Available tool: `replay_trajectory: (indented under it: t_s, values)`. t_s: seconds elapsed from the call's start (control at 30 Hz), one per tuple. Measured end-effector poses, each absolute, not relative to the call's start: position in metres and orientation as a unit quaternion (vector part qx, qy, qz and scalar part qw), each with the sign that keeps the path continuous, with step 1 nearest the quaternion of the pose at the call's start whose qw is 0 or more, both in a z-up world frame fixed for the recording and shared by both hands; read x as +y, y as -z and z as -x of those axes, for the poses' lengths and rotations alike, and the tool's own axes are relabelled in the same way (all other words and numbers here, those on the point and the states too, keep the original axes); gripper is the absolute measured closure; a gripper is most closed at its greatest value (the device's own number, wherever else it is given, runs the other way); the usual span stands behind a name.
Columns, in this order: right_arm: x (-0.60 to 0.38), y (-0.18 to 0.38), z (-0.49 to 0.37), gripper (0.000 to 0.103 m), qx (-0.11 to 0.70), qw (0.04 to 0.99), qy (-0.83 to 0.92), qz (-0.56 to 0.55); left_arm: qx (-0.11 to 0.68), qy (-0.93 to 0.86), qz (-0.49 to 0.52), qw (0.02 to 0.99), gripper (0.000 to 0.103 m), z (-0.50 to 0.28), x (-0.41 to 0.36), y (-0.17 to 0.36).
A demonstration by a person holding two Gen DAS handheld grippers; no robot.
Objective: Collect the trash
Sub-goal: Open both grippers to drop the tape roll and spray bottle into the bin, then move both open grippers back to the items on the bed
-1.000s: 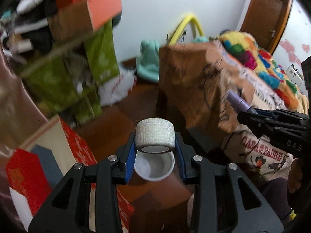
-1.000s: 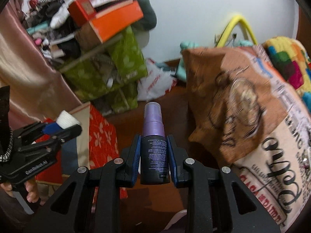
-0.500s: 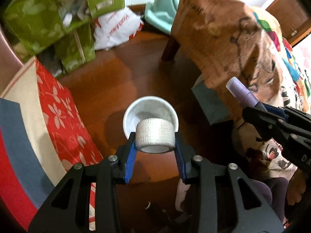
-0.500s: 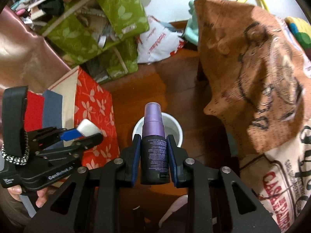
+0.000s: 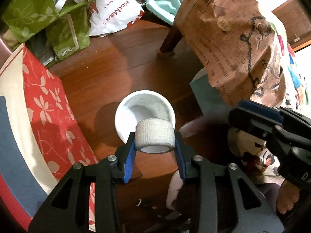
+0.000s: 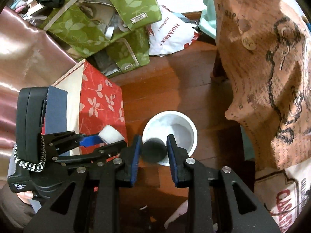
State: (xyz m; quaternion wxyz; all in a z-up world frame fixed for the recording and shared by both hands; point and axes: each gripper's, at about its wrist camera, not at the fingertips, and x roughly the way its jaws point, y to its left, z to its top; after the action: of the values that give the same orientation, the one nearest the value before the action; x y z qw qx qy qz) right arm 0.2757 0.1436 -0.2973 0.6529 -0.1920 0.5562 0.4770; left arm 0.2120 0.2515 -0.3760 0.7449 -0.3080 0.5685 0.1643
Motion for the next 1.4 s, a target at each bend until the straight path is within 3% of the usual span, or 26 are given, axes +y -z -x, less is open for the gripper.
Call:
replay_trajectory:
  t_s: [0.1, 0.47, 0.97, 1.4]
  values:
    - [0.140, 0.292, -0.277, 0.066, 0.548, 0.662, -0.474, 0.192, 0.575, -0.174, 0.295, 0.743, 0.051, -0.214, 0.251, 0.373]
    - [0.117, 0.264, -0.271, 0.066, 0.515, 0.690, -0.465, 0.207, 0.546, -0.197, 0.263, 0.771, 0.051, -0.194, 0.242, 0.328]
    - [0.065, 0.172, -0.237, 0.066, 0.420, 0.748, -0.474, 0.195, 0.434, -0.219, 0.220, 0.846, 0.051, -0.152, 0.207, 0.199]
    - [-0.023, 0.085, -0.209, 0.066, 0.328, 0.808, -0.468, 0.143, 0.340, -0.199, 0.159, 0.905, 0.051, -0.135, 0.126, 0.097]
